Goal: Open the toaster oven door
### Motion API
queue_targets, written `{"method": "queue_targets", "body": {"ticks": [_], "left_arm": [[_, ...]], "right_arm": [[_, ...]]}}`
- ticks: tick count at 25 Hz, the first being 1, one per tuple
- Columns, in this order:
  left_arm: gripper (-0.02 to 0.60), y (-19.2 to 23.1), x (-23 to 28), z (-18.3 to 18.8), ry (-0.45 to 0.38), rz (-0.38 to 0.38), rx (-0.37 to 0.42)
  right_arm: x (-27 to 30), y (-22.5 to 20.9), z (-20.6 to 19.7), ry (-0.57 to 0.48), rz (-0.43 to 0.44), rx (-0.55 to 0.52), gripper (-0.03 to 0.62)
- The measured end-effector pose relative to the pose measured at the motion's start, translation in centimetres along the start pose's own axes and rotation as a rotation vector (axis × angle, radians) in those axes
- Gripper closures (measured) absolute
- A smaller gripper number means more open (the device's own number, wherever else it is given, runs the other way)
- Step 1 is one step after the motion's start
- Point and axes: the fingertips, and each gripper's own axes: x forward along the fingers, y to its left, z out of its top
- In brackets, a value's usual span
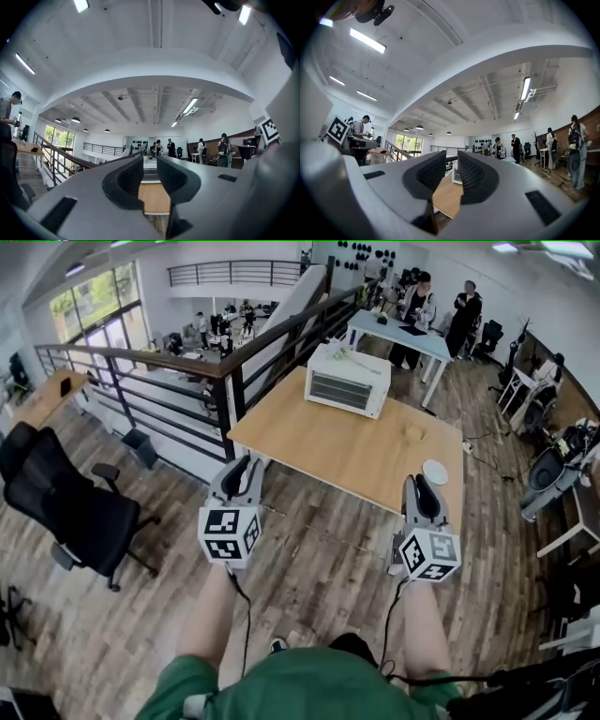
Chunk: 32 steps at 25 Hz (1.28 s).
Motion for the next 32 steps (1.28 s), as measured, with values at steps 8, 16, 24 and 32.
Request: {"method": "queue_targets", "body": {"ticks": [8, 16, 24, 32], "left_arm": [[0.460, 1.2, 2.9, -2.4, 0.015, -0.039, -0.054], [0.456, 0.3, 11.3, -2.8, 0.036, -0.042, -0.022], [0.456, -2.5, 20.7, -3.8, 0.055, -0.033, -0.025], [0.457, -4.8, 26.8, -5.8, 0.101, -0.020, -0.046]], "right_arm": [[3.4, 0.8, -2.3, 0.030, 0.009, -0.018, 0.511], [10.6, -3.8, -4.3, 0.011, 0.025, 0.042, 0.511], [17.5, -9.8, -6.9, 0.027, 0.061, 0.087, 0.511], [21.6, -14.8, -8.7, 0.044, 0.060, 0.058, 0.513]]}}
